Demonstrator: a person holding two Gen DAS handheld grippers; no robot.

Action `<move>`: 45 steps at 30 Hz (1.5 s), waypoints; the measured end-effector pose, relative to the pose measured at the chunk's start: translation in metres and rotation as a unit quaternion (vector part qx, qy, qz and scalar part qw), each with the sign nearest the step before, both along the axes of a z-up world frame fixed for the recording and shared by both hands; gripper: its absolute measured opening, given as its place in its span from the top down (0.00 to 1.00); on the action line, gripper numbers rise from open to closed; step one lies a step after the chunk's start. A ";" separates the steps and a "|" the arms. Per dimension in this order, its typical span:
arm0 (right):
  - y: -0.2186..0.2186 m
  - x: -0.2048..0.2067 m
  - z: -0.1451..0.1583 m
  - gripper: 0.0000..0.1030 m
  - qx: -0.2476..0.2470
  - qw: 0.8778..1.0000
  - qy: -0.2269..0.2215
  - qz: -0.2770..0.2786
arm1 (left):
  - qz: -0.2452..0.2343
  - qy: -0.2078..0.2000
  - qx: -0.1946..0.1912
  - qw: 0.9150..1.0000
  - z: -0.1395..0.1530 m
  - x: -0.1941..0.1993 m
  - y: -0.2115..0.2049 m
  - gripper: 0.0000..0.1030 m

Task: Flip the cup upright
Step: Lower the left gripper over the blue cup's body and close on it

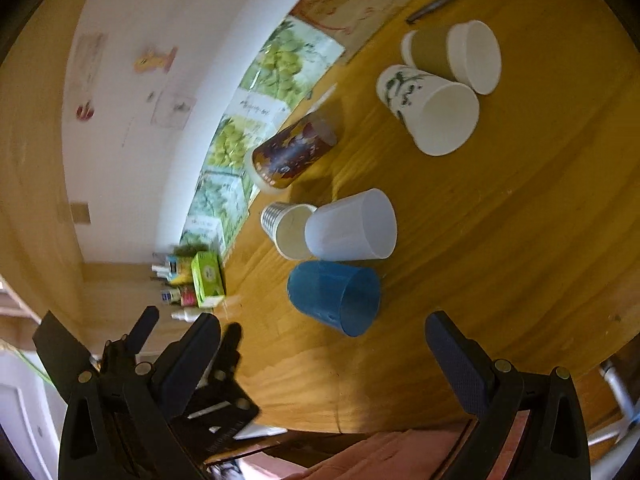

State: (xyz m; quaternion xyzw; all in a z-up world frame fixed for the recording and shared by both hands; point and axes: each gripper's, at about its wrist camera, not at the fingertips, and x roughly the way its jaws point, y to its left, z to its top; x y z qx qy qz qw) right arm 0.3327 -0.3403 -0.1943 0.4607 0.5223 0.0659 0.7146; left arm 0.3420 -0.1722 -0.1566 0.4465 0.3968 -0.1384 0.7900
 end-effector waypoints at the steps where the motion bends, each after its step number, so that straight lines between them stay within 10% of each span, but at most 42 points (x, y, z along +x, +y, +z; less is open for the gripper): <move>1: -0.002 -0.001 -0.002 0.00 0.007 1.000 0.003 -0.012 | -0.018 0.004 0.011 1.000 -0.004 0.000 0.000 0.01; 10: -0.008 -0.015 -0.018 0.00 0.050 0.994 0.023 -0.090 | -0.138 0.046 0.047 0.988 -0.032 -0.003 -0.007 0.01; 26: 0.005 -0.043 -0.034 0.00 0.056 0.982 0.043 -0.177 | -0.310 0.071 0.141 0.937 -0.094 -0.023 -0.013 0.01; 45: 0.006 -0.057 -0.050 0.00 0.070 0.970 0.055 -0.225 | -0.341 0.186 0.177 0.905 -0.127 -0.014 -0.024 0.01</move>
